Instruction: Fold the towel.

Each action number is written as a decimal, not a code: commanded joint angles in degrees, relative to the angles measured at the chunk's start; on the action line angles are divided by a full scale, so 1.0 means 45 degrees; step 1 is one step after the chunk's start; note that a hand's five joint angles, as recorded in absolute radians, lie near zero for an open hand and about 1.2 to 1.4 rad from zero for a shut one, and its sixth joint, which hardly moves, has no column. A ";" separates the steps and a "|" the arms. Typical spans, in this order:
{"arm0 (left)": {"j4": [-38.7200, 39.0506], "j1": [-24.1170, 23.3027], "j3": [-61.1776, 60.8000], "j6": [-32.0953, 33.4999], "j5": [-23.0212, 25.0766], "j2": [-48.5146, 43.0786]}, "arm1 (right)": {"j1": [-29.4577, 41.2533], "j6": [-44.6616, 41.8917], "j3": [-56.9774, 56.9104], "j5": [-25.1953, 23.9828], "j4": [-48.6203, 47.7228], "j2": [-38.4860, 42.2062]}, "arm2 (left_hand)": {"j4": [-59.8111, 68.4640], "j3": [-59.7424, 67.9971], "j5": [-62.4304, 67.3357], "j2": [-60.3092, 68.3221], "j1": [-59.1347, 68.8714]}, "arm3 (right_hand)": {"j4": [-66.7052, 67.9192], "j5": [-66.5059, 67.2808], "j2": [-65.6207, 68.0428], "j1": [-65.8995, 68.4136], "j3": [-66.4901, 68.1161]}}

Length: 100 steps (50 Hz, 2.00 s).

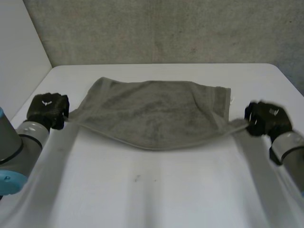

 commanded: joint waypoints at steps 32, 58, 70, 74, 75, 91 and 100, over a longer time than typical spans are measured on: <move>-0.6475 -0.0057 0.3314 0.4617 0.0741 -0.0713 | 0.1467 -1.0671 -0.7610 0.1556 1.1967 0.1705 | 0.2286 0.2295 0.2438 0.2278 0.2713 | 0.2607 0.3137 0.2774 0.5416 0.2710; -0.6300 -0.0721 1.2636 0.4500 -0.0216 -0.6188 | 0.2368 -0.9403 -1.4001 0.2887 0.8099 0.5929 | 0.2286 0.2295 0.2438 0.2278 0.2713 | 0.2607 0.3137 0.2774 0.5416 0.2710; -0.6280 -0.0740 1.1097 0.4383 -0.0235 -0.5897 | 0.2231 -0.8994 -1.1311 0.2750 0.7592 0.4451 | 0.2286 0.2295 0.2438 0.2278 0.2713 | 0.2607 0.3137 0.2774 0.5416 0.2710; -0.6300 -0.0741 0.9401 0.3819 -0.0197 -0.3910 | 0.2212 -0.8486 -0.9300 0.2498 0.7007 0.2556 | 0.2286 0.2295 0.2438 0.2278 0.2713 | 0.2607 0.3137 0.2774 0.5416 0.2710; -0.6319 -0.0741 0.8756 0.3507 -0.0197 -0.3129 | 0.2212 -0.8485 -0.9294 0.2496 0.7005 0.2551 | 0.2286 0.2295 0.2438 0.2278 0.2713 | 0.2607 0.3137 0.2774 0.5416 0.2710; -0.6397 -0.0272 0.3694 0.1882 0.0038 0.3889 | 0.0649 -0.8759 -0.6482 0.0817 1.0931 -0.3172 | 0.2286 0.2295 0.2438 0.2278 0.2713 | 0.2607 0.3137 0.2774 0.5416 0.2710; -0.6358 0.0080 0.3046 0.1902 0.0292 0.3109 | 0.0356 -0.9559 -0.6481 0.0484 1.1673 -0.2551 | 0.2286 0.2295 0.2438 0.2278 0.2713 | 0.2607 0.3137 0.2774 0.5416 0.2710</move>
